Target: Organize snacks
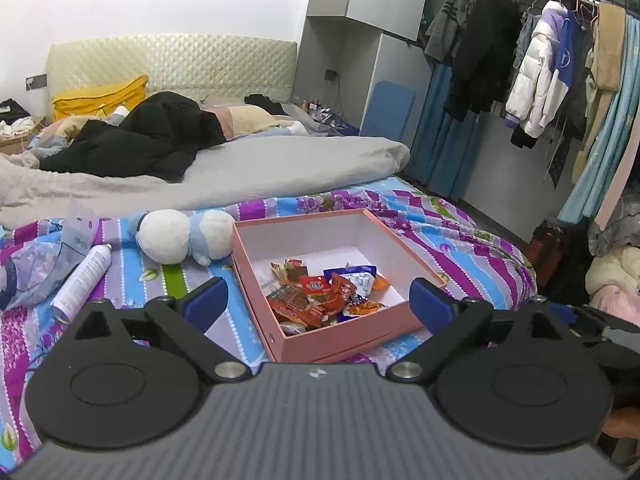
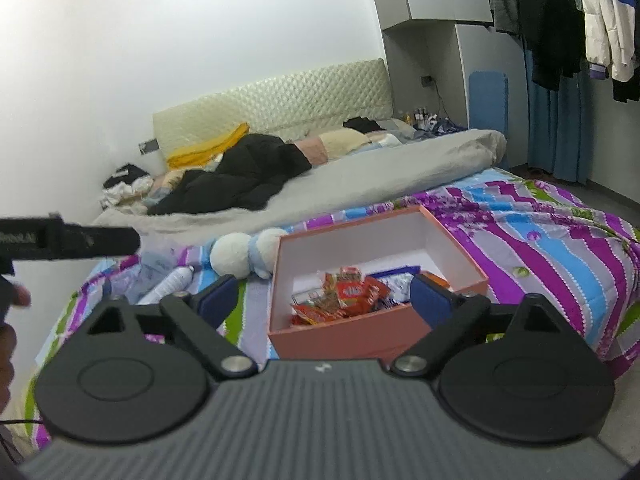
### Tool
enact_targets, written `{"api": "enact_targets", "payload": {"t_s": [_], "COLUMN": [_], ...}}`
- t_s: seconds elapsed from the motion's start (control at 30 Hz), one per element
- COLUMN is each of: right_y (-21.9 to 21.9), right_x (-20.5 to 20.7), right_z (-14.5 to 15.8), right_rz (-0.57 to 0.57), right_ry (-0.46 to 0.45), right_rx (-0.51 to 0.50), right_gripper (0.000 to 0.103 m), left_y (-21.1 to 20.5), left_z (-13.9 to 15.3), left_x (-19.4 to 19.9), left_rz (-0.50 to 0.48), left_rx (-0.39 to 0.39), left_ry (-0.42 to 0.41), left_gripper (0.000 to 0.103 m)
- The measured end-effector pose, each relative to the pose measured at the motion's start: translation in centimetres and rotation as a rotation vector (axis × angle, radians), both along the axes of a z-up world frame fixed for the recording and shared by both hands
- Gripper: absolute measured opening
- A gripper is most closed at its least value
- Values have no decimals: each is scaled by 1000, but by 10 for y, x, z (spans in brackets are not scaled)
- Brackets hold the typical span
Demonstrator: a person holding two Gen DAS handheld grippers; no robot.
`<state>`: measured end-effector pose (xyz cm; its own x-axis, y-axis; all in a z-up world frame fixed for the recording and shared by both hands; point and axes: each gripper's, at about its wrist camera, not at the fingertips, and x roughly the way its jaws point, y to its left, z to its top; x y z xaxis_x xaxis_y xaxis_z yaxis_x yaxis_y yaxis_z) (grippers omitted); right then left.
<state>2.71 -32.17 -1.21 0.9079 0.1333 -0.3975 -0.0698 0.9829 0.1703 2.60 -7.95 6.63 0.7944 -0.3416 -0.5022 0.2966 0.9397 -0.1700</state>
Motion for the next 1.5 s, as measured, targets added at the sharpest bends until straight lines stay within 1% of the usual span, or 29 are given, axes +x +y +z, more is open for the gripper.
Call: {"api": "enact_targets", "payload": {"t_s": [0.1,0.23,0.3,0.6,0.9,1.5], "right_y": [-4,-5,-3,-2,-1,0], "right_x": [-3,-5,-5,-6,-9,-9], "right_z": [-5,-11,-13,-13,-8,-7], "right_rz": [-20,-17,-24,-36,-41,-41], "right_ry": [14,26,27,13,-6,-5], "right_rx": [4,24,10,9,18,22], "right_gripper": [94,95,103,103,103,103], "left_y": [-1,-1,-1,1,4,3], "left_z": [-3,-4,-4,-12,-14,-15], "left_x": [-1,-1,-1,3,3,0], "left_rz": [8,16,22,26,37,26], "left_rx": [2,3,3,5,-8,-12], "left_ry": [12,17,19,41,37,30], "left_gripper": [99,99,99,99,99,100]}}
